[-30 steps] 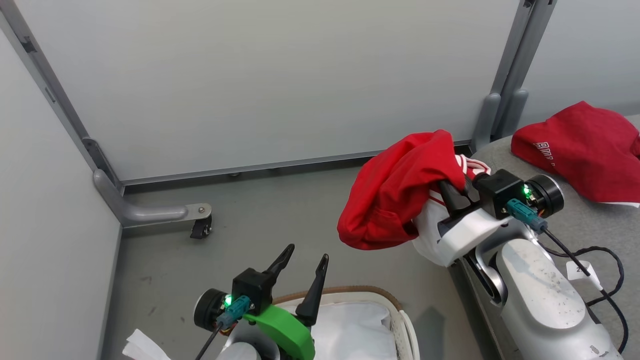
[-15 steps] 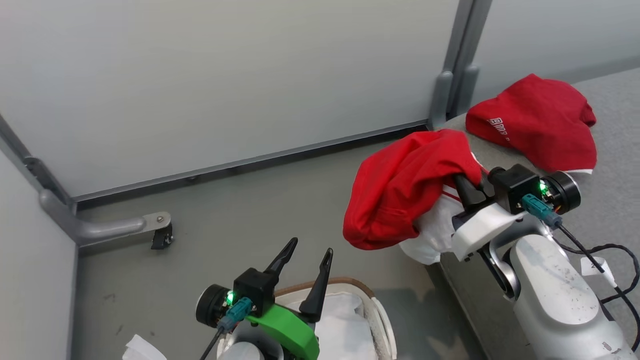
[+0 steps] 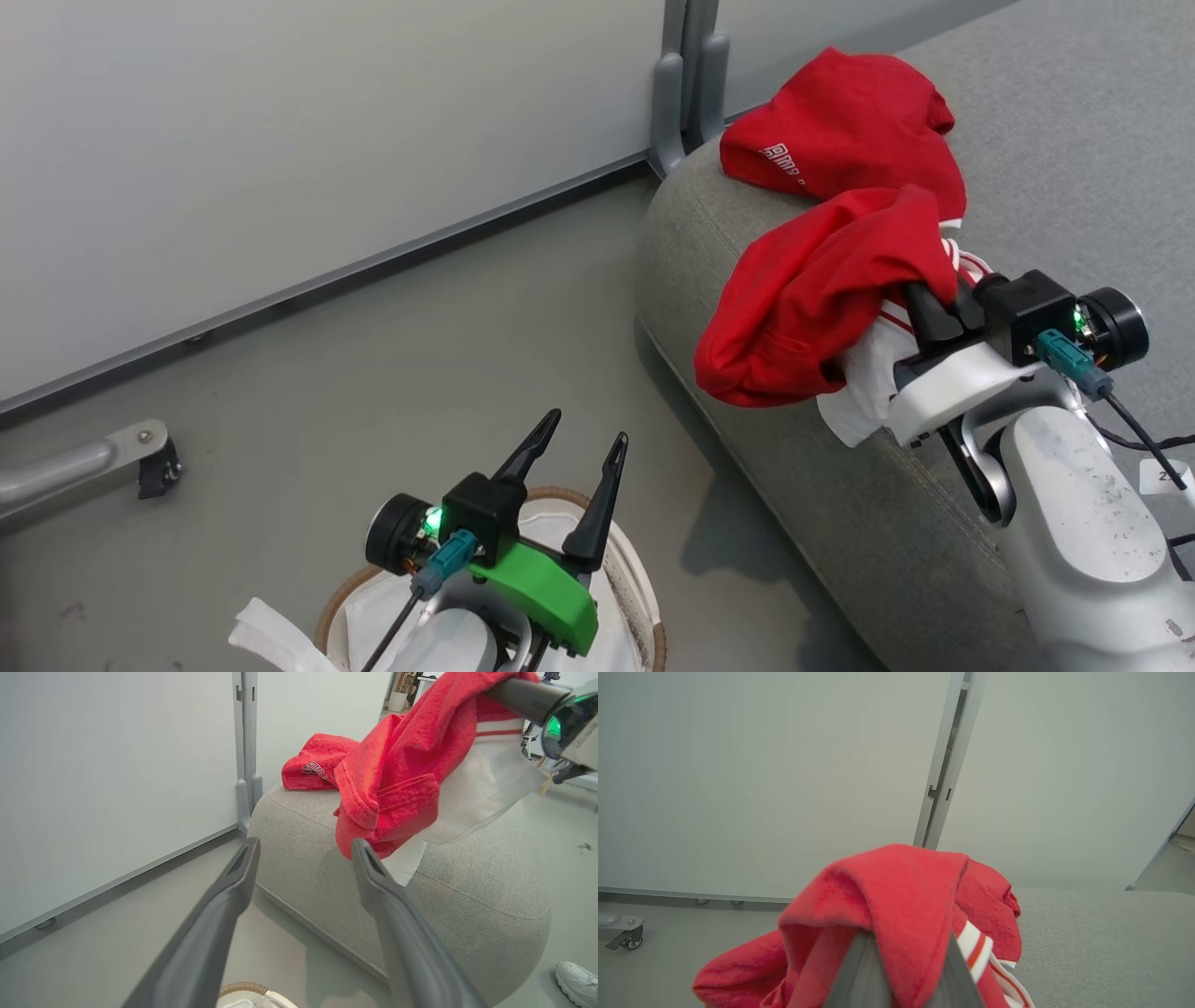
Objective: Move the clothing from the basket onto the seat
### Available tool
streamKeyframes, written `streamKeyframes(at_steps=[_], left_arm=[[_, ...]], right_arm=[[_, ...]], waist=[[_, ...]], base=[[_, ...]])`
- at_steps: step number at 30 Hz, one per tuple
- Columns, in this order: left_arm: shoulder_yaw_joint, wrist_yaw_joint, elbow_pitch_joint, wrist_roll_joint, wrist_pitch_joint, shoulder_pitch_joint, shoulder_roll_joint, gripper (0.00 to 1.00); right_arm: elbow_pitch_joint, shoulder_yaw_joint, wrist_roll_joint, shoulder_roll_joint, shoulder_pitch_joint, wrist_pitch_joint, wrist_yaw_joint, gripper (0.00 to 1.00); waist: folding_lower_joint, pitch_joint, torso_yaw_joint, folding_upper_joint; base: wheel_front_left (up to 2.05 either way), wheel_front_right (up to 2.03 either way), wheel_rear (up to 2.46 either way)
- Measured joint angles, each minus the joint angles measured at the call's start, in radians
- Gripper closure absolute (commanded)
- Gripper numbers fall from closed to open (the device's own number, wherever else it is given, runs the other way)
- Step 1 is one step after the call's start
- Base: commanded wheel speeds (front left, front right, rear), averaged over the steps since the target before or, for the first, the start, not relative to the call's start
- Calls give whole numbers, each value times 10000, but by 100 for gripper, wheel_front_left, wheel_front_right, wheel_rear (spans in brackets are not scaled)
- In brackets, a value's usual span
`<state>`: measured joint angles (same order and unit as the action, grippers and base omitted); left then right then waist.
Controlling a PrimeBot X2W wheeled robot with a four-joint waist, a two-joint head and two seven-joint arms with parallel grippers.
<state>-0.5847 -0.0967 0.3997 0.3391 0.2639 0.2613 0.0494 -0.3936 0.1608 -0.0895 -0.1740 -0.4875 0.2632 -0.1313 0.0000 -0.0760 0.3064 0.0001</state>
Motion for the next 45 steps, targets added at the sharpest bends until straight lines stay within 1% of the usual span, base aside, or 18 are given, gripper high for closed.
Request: streamKeyframes(at_steps=[7,11,14,18,21,27,30,32,35,39,45], left_arm=[[-42,-86,23,-236,0,224,-8,0],[-36,-100,65,-345,0,419,-8,0],[12,-105,71,-430,0,565,-4,0],[115,-132,-8,-554,0,810,48,0],[134,-132,-59,-709,0,1005,102,0],[142,-132,-219,-972,0,1545,263,0],[94,-148,-332,-1072,0,1827,263,0],[67,-148,-380,-1122,0,1973,263,0],[58,-146,-458,-1166,0,2195,259,0],[44,-88,-541,-1218,0,2332,253,0],[-86,-86,-558,-1277,0,2393,213,0]], right_arm=[[104,-393,2,15,-64,-2,0,100],[92,-589,27,-213,-663,-2,0,100],[44,-754,121,-569,-1431,-2,-2,100],[2,-1097,98,-1099,-2889,-2,0,100],[-284,-1338,71,-1701,-3888,-2,-2,100],[-1296,-1944,-67,-2924,-5730,-17,0,100],[-1893,-2286,-52,-3358,-6235,-15,0,100],[-2311,-2418,69,-3517,-6341,-17,0,100],[-2897,-2646,215,-3517,-6348,-15,0,100],[-3279,-2966,639,-3277,-6195,-13,0,100],[-3528,-3229,917,-2468,-5594,-13,-2,100]], waist=[[0,-688,367,0],[0,-1094,377,0],[0,-1409,325,0],[0,-1911,226,0],[1,-2332,129,0],[0,-3326,-160,0],[1,-3828,-335,0],[2,-4144,-457,0],[2,-4623,-658,0],[2,-5197,-909,0],[2,-5821,-1182,0]], base=[[0,0,0],[0,0,0],[0,0,0],[0,0,0],[0,0,0],[0,0,0],[0,0,0],[0,0,0],[0,0,0],[0,0,0],[0,0,0]])
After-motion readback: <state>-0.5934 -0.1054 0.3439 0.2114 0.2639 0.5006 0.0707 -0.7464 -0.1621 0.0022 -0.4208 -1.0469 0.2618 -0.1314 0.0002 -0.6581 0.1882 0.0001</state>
